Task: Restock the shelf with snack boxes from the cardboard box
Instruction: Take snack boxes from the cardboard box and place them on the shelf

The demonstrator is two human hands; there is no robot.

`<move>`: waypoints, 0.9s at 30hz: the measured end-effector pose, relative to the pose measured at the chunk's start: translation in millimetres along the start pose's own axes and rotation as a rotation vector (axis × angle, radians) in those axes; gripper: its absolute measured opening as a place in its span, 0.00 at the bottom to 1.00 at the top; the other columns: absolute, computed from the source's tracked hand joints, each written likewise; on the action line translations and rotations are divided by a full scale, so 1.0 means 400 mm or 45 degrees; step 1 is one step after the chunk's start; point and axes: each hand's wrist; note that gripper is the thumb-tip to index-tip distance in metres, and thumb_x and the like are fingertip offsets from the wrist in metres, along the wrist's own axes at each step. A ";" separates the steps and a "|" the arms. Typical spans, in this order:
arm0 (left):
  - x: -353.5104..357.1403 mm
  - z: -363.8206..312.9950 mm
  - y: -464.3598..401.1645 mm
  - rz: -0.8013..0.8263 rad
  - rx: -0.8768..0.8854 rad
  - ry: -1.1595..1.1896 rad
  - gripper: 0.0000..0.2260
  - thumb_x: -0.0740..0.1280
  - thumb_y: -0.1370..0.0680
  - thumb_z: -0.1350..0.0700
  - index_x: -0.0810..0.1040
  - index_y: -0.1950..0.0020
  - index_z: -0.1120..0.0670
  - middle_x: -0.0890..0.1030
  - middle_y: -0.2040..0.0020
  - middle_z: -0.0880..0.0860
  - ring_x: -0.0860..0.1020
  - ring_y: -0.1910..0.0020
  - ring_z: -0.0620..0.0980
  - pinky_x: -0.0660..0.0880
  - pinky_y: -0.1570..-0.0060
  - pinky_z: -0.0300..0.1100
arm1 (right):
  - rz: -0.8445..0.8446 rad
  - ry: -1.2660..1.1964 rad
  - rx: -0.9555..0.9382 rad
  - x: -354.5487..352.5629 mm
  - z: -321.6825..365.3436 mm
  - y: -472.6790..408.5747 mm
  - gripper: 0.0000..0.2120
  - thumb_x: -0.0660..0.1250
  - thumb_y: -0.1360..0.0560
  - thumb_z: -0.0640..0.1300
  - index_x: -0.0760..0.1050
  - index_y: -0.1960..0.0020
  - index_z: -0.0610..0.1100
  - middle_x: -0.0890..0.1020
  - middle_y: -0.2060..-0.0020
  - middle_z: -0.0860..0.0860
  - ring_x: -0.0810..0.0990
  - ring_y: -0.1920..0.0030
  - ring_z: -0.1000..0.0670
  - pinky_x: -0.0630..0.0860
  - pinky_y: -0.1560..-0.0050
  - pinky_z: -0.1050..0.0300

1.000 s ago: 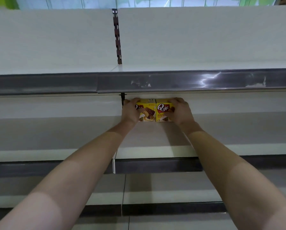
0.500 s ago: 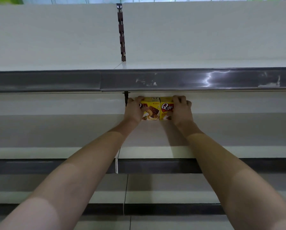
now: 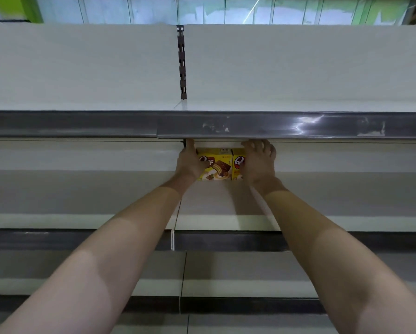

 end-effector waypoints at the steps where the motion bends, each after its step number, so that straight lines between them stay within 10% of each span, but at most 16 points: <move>1: -0.012 0.007 -0.001 -0.004 0.000 -0.003 0.31 0.75 0.27 0.59 0.63 0.30 0.59 0.78 0.40 0.60 0.78 0.42 0.58 0.75 0.49 0.46 | -0.053 0.001 -0.046 -0.007 0.021 -0.002 0.29 0.67 0.26 0.42 0.66 0.26 0.44 0.67 0.28 0.41 0.60 0.27 0.36 0.55 0.26 0.41; 9: -0.183 0.144 0.011 -0.080 -0.094 -0.178 0.06 0.68 0.26 0.62 0.79 0.50 0.56 0.83 0.51 0.56 0.81 0.56 0.54 0.75 0.58 0.37 | -0.106 -0.486 -0.514 0.038 0.283 0.010 0.09 0.64 0.28 0.33 0.76 0.49 0.40 0.77 0.49 0.44 0.73 0.45 0.43 0.67 0.50 0.53; 27: -0.917 0.625 0.333 -0.599 -0.446 -0.614 0.05 0.65 0.26 0.63 0.80 0.54 0.61 0.83 0.56 0.60 0.81 0.54 0.60 0.77 0.54 0.49 | 0.455 -1.033 -1.222 0.115 1.186 0.204 0.06 0.63 0.28 0.36 0.76 0.54 0.43 0.77 0.56 0.46 0.76 0.55 0.45 0.69 0.57 0.55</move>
Point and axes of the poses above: each hand's wrist, its own y-axis away from the middle knuckle, its own x-axis out of the palm, z = x × y
